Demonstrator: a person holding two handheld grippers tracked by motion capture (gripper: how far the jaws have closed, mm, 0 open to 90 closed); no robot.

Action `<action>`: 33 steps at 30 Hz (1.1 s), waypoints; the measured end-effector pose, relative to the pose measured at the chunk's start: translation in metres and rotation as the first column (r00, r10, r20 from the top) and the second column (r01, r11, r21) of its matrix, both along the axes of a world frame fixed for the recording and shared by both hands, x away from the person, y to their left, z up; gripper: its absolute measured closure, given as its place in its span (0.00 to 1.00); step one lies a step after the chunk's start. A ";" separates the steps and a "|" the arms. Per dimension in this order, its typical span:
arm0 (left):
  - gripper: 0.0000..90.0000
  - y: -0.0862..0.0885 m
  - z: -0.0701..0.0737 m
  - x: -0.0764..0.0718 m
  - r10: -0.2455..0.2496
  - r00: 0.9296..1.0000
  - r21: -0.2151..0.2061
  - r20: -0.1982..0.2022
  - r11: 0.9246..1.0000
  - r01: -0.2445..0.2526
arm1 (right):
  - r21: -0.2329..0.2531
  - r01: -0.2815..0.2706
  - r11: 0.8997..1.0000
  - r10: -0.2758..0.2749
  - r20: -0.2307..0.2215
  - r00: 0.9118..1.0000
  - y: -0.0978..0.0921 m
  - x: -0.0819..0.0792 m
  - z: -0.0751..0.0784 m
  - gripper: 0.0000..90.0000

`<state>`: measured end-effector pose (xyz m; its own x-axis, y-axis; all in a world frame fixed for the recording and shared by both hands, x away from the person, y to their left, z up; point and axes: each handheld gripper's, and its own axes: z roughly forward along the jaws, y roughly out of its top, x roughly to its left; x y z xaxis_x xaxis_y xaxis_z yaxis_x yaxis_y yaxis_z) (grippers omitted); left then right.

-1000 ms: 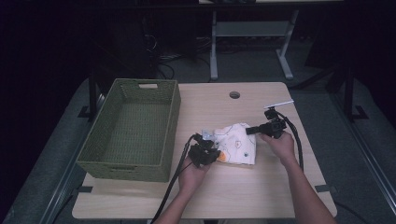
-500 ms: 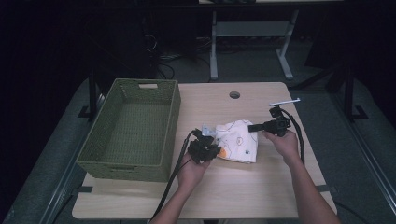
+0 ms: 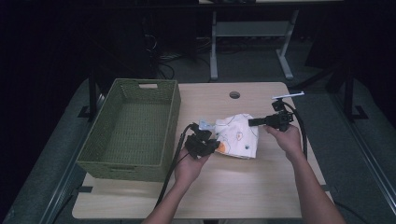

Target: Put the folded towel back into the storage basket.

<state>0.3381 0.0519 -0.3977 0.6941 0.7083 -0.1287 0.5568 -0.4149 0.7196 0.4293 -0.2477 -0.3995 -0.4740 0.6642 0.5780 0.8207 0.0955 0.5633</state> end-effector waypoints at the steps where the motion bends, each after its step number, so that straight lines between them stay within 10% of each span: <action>1: 0.92 0.001 0.001 0.000 0.001 1.000 -0.004 0.002 1.000 -0.001 | 0.000 0.000 1.000 0.000 0.000 1.000 0.000 0.000 0.000 0.91; 33: 0.92 0.032 0.041 0.000 -0.029 1.000 -0.102 -0.013 0.994 0.027 | 0.028 -0.048 0.998 0.046 0.057 0.997 0.019 -0.001 0.047 0.91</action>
<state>0.3382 0.0835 -0.3564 0.7112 0.6713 -0.2087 0.5563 -0.3560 0.7509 0.4287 -0.2286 -0.3524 -0.5365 0.6239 0.5683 0.7827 0.1161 0.6115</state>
